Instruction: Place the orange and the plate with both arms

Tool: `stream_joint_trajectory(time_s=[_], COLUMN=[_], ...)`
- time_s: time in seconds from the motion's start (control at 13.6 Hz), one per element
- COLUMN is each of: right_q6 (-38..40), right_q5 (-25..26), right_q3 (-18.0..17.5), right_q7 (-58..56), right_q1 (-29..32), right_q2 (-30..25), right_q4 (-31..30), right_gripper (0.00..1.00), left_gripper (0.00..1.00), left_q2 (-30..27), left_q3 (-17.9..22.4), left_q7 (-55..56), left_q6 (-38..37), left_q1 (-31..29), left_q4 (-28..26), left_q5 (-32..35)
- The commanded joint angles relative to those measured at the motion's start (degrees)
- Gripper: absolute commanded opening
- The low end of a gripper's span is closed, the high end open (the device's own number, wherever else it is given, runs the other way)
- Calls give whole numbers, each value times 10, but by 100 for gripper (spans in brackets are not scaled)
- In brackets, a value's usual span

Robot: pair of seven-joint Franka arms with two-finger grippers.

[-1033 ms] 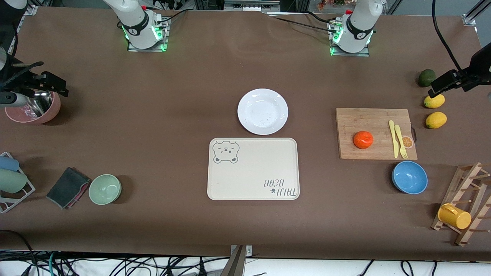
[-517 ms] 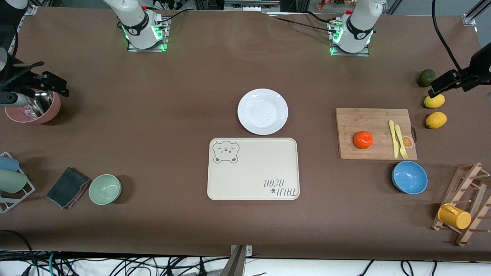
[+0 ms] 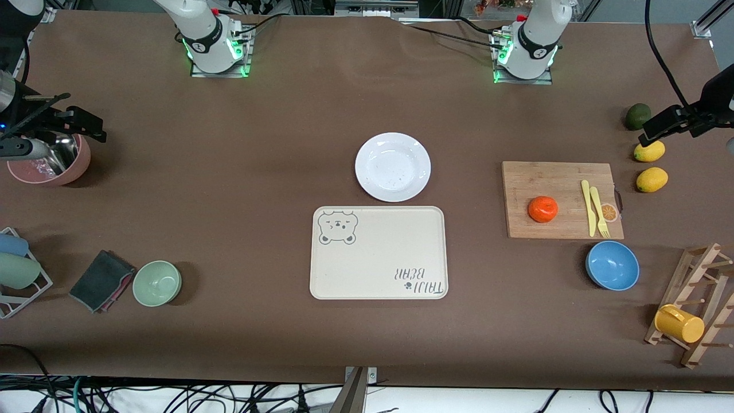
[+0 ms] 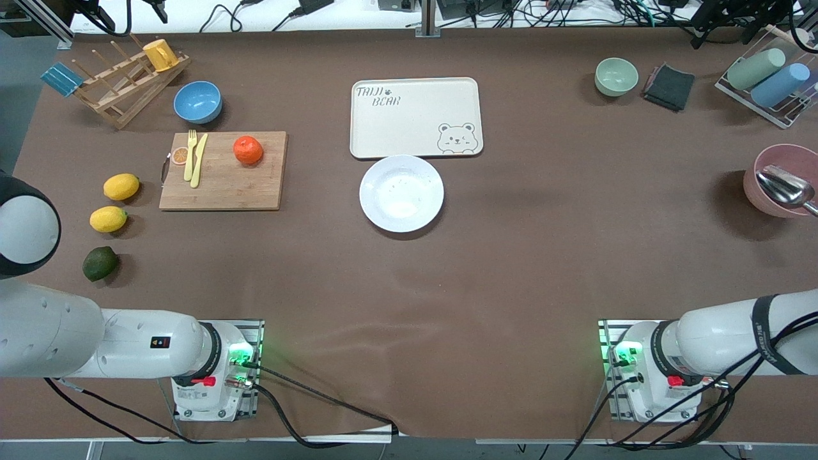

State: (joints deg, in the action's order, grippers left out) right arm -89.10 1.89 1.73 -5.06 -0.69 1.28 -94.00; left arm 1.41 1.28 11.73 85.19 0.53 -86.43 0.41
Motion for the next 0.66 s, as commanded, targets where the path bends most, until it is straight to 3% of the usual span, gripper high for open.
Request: stream_joint_trajectory(time_s=[0.0, 0.59], right_q6=[12, 10], right_q5=[1, 2], right_q3=[-2, -6], right_q7=[-6, -6], right_q1=[4, 1], right_q2=[6, 7], right_q4=[15, 15], right_gripper=[100, 100], left_gripper=[100, 100], left_q2=[7, 20], left_q3=[-1, -8], left_q7=[-17, -18], left_q6=[-9, -13], left_q1=[3, 7], left_q4=[8, 1], left_q5=[-16, -25])
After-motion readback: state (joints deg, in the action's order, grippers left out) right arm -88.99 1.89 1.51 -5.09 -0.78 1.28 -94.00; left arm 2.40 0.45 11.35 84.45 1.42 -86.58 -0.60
